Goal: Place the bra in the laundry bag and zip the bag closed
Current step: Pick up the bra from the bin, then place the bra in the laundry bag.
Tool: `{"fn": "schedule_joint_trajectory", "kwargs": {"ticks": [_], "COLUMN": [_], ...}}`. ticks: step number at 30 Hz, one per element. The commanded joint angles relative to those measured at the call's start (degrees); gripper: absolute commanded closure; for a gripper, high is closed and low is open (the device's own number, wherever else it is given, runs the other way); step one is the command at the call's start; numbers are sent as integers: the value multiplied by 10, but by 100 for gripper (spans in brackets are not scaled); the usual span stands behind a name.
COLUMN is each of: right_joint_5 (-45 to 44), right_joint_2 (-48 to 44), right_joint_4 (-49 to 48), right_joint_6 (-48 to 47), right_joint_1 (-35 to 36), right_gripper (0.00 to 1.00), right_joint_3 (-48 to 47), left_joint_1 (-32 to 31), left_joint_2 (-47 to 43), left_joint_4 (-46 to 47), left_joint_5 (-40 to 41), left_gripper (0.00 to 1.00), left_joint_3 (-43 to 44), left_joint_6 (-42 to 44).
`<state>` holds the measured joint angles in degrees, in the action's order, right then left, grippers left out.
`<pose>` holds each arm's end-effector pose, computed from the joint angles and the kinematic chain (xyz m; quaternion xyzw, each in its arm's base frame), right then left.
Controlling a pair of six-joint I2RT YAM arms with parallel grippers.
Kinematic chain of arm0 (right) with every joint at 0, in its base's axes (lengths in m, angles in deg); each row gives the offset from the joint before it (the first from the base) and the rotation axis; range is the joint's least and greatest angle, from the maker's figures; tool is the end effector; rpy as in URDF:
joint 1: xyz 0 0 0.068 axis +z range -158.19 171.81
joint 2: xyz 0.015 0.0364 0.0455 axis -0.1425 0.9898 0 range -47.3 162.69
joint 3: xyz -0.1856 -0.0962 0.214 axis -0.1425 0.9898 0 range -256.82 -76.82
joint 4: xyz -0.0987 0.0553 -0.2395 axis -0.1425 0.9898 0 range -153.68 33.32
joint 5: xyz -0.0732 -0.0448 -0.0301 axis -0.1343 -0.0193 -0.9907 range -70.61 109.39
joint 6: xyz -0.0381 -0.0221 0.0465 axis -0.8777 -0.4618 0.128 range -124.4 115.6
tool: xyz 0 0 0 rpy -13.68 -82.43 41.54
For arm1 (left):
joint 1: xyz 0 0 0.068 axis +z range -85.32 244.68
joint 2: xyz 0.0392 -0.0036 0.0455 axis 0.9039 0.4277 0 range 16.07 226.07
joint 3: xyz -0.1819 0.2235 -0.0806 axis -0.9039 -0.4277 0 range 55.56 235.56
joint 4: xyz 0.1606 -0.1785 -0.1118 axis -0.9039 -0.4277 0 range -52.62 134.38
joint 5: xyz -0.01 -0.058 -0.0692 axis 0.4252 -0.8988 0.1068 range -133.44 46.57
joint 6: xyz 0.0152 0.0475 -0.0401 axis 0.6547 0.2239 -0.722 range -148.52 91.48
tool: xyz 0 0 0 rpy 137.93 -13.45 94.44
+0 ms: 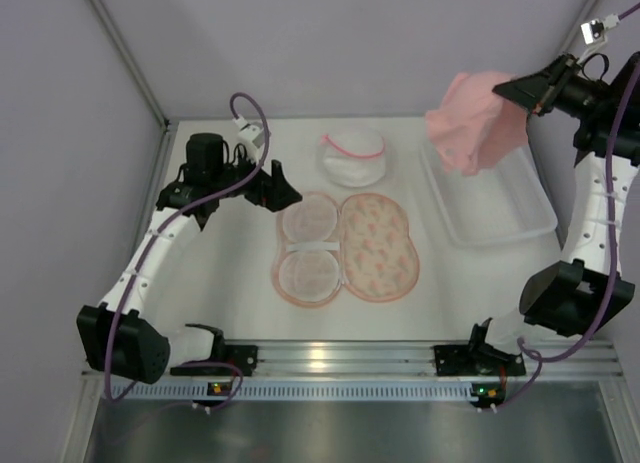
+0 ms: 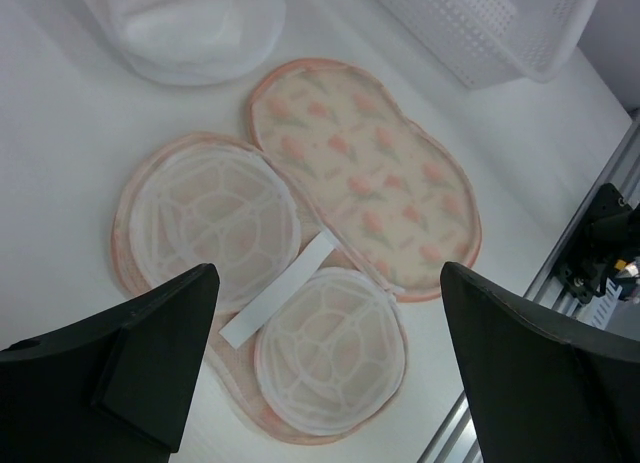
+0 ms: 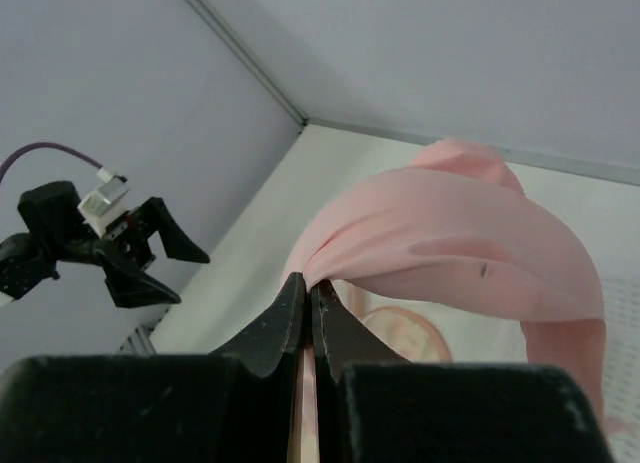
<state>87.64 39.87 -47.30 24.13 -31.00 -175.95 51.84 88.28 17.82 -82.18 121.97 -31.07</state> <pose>0.3208 -0.0849 0.5074 -0.0804 0.7126 0.4393 0.5411 0.2657 -0.0923 0.3651 0.2334 0.8089 -0.3489 0.4117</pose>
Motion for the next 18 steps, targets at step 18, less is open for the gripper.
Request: {"fn": "schedule_joint_trajectory", "kwargs": {"ticks": [18], "right_joint_5": [-100], "right_joint_2": [-121], "right_joint_4": [-173], "right_joint_6": [144], "right_joint_1": [434], "right_gripper": [100], "right_joint_3": [158], "left_joint_1": [235], "left_joint_2": [-34], "left_joint_4": [85], "left_joint_5": [-97], "left_gripper": [1], "left_joint_3": [12], "left_joint_6": [-233]}}
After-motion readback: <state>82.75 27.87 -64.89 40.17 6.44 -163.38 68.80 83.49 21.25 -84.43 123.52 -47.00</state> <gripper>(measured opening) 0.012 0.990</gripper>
